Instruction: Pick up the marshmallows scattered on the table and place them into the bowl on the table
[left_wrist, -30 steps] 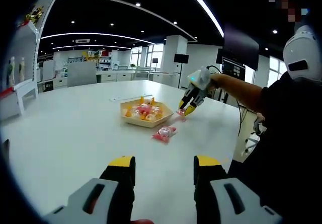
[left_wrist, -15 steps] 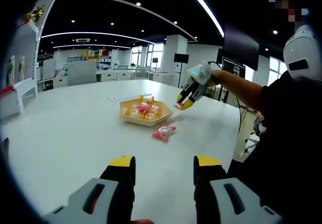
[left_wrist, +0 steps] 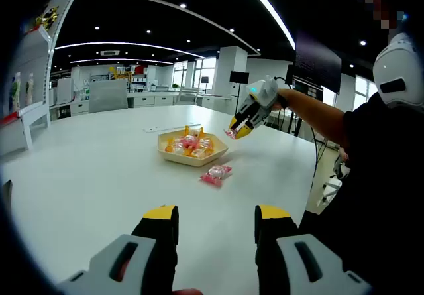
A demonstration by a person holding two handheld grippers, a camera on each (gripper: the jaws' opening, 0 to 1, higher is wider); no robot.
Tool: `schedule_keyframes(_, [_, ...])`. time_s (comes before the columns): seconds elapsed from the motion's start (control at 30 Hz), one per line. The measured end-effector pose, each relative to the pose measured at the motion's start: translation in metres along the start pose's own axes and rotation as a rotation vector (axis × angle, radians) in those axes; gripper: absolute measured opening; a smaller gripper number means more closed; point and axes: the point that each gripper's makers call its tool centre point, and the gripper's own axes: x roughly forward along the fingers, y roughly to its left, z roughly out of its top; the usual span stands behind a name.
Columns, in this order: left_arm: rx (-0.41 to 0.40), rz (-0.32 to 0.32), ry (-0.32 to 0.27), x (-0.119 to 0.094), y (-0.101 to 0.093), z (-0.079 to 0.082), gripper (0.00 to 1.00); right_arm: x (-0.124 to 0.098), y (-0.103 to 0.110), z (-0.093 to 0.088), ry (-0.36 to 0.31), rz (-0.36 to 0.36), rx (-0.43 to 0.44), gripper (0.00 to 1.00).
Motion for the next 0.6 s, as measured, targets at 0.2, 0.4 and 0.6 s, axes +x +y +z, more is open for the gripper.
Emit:
schedule_keyframes(0.2, [0.001,0.0,0.001,0.0,-0.001,0.0,0.46,0.0,0.003,0.009,-0.012,0.0,-0.021,0.19])
schedule_keyframes(0.4, [0.004,-0.001,0.002,0.0,-0.002,0.0,0.46,-0.001,0.005,0.013,-0.014,0.0,-0.039,0.19])
schedule_keyframes(0.6, [0.005,0.001,0.001,-0.001,-0.002,0.001,0.46,-0.001,0.006,0.021,-0.024,0.005,-0.063,0.19])
